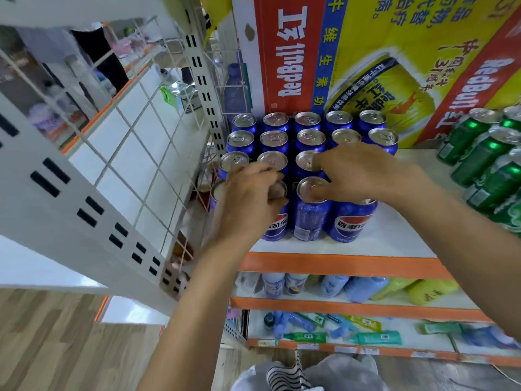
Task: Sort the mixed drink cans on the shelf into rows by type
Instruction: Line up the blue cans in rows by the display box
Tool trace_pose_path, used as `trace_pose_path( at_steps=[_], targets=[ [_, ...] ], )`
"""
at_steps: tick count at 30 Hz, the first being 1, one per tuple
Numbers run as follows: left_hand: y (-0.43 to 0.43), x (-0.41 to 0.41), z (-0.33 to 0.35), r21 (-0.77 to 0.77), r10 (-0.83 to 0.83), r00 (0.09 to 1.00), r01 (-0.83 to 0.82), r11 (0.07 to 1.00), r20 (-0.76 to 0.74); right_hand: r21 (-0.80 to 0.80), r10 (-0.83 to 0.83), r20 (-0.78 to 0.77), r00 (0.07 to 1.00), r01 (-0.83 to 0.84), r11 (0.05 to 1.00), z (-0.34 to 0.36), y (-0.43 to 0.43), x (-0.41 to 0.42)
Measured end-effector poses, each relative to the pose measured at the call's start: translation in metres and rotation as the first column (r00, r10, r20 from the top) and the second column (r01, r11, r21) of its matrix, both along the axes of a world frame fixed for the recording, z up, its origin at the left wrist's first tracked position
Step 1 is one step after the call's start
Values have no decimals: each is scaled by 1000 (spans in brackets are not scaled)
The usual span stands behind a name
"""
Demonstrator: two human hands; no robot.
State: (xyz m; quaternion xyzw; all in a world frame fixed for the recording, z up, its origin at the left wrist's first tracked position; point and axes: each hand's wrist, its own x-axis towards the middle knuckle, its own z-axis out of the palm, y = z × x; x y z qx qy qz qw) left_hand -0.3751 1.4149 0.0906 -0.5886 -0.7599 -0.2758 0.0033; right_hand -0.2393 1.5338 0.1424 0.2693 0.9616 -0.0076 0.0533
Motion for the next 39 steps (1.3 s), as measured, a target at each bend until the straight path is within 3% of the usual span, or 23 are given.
trace_pose_path(
  at_steps=[3, 8, 17, 24, 30, 35, 39],
  targets=[
    [8, 2, 5, -168, -11, 996, -4, 986, -88, -1, -6, -13, 1000, 6, 1000, -1, 0, 2],
    [11, -2, 10, -233, -23, 994, -2, 972, -105, -24, 33, -21, 999, -33, 999, -10, 5, 2],
    [9, -1, 10, -210, -4, 999, -7, 978, -52, -226, 234, -17, 972, -232, 946, -9, 18, 0],
    [9, -1, 7, -208, -11, 999, 2, 978, -41, 76, 45, 44, 998, -48, 996, -17, 0, -4],
    [9, -2, 7, -200, -10, 998, -3, 980, -63, -82, 210, 18, 978, -208, 975, -13, 8, 0],
    [9, -1, 7, -204, -17, 997, 2, 979, -74, -7, 69, -30, 997, -69, 998, -17, 3, 5],
    [8, -2, 11, -206, -17, 996, 0, 979, -83, -77, 126, -5, 992, -126, 989, -15, 4, 4]
  ],
)
